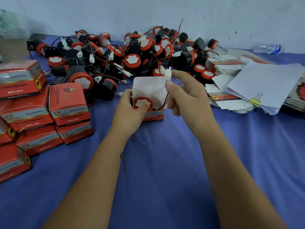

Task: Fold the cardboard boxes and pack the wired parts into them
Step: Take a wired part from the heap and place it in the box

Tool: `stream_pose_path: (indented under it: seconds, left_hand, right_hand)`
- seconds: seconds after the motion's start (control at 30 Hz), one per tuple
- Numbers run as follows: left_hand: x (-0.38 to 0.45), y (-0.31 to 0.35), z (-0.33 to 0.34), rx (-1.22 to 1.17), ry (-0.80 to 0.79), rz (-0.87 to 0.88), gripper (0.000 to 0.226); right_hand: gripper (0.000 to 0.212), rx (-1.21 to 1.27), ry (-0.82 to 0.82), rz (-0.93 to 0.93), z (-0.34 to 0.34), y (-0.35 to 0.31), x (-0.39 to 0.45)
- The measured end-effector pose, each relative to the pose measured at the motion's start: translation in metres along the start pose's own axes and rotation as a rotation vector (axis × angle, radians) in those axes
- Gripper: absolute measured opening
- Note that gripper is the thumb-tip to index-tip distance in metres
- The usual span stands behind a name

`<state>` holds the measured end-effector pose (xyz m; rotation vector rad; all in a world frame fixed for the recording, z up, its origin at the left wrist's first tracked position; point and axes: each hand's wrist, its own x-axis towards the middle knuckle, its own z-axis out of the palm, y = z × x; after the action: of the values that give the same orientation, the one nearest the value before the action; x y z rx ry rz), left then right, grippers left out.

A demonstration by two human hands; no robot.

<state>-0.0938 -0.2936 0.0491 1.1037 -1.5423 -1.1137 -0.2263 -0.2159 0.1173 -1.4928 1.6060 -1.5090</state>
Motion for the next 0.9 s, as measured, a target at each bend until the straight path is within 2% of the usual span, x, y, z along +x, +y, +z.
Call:
stream_pose_path:
  seconds: [0.07, 0.13, 0.2, 0.3, 0.4, 0.5, 0.57, 0.63, 0.77, 0.9]
  left_hand:
    - [-0.001, 0.0, 0.0, -0.002, -0.006, 0.004, 0.025]
    - [-0.001, 0.001, -0.001, -0.002, -0.012, 0.01, 0.025]
    - [-0.001, 0.001, -0.001, 0.001, -0.018, 0.014, 0.025]
    - [0.001, 0.001, -0.002, 0.018, -0.01, 0.002, 0.026]
    - [0.002, 0.0, -0.001, 0.016, -0.008, -0.003, 0.026]
    - [0.003, 0.0, -0.002, 0.002, -0.015, -0.001, 0.026]
    - [0.003, 0.0, -0.002, 0.004, -0.021, -0.003, 0.027]
    - [0.004, 0.0, -0.002, 0.022, -0.017, -0.003, 0.026]
    - [0.004, 0.0, -0.002, 0.03, -0.012, -0.001, 0.026]
    - [0.003, 0.0, -0.004, -0.002, -0.027, -0.002, 0.025]
  right_hand:
    - [0.02, 0.196, -0.091, 0.103, 0.005, -0.003, 0.001]
    - [0.036, 0.287, -0.125, 0.184, 0.011, -0.004, 0.001]
    - [0.046, 0.346, -0.06, 0.25, 0.016, -0.003, 0.0]
    - [0.037, 0.383, 0.067, 0.319, 0.012, -0.001, 0.001]
    - [0.009, 0.216, -0.007, 0.286, -0.001, -0.002, 0.006]
    - [0.02, -0.138, -0.145, 0.317, -0.013, -0.01, 0.012]
    - [0.003, -0.444, -0.183, 0.276, -0.021, -0.018, 0.015]
    - [0.021, -0.628, -0.242, 0.231, -0.026, -0.023, 0.016]
    - [0.016, -0.639, -0.327, 0.174, -0.024, -0.03, 0.02]
    - [0.006, -0.471, -0.323, 0.195, -0.016, -0.025, 0.031]
